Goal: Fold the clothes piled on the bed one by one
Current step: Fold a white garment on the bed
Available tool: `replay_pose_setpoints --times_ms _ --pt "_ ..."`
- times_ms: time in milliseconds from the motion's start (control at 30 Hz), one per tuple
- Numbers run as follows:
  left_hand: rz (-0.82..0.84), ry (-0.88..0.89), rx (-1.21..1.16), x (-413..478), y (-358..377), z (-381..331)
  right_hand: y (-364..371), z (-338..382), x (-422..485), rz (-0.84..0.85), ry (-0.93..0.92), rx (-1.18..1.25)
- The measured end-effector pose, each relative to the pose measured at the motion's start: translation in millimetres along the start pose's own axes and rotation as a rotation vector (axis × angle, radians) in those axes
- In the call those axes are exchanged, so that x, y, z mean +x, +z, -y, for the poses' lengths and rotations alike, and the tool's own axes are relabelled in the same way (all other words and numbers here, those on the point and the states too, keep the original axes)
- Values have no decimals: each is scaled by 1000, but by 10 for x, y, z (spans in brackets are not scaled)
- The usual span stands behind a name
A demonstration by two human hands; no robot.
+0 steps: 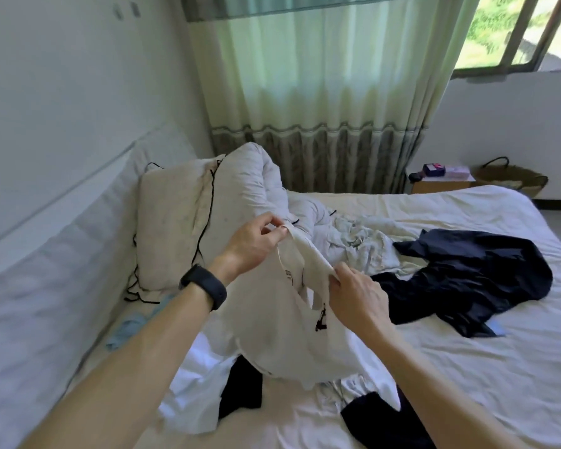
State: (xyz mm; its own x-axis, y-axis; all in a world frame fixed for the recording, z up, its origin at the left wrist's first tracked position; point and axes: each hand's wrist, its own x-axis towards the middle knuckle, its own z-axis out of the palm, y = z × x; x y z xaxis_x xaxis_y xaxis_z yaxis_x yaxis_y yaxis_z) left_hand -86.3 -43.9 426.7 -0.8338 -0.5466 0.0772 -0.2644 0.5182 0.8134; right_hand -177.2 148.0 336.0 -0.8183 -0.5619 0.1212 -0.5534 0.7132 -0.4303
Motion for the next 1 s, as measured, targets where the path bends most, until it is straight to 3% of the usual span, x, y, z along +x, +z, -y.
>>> replay_pose_setpoints --times_ms 133,333,400,567,667,800,933,967,1000 --pt "78 -2 253 -170 -247 318 -297 -42 306 -34 82 224" --pt "226 -9 489 -361 -367 859 -614 216 531 -6 72 327" --pt "240 -100 373 -421 -424 1070 -692 255 563 1 97 371" --pt "289 -355 -195 -618 -524 1186 -746 280 481 -85 132 292" --pt "331 -291 -365 -563 -679 936 -831 290 487 -175 187 350" --pt "352 -54 -105 -306 -1128 348 -1049 347 557 -279 179 466" --pt "887 -64 148 -107 -1415 -188 -1296 515 668 -224 115 625" --pt "932 -68 180 -49 -1405 -313 -1353 592 688 -178 62 654" --pt "863 -28 213 25 -1353 -424 -1409 691 697 -123 -3 675"
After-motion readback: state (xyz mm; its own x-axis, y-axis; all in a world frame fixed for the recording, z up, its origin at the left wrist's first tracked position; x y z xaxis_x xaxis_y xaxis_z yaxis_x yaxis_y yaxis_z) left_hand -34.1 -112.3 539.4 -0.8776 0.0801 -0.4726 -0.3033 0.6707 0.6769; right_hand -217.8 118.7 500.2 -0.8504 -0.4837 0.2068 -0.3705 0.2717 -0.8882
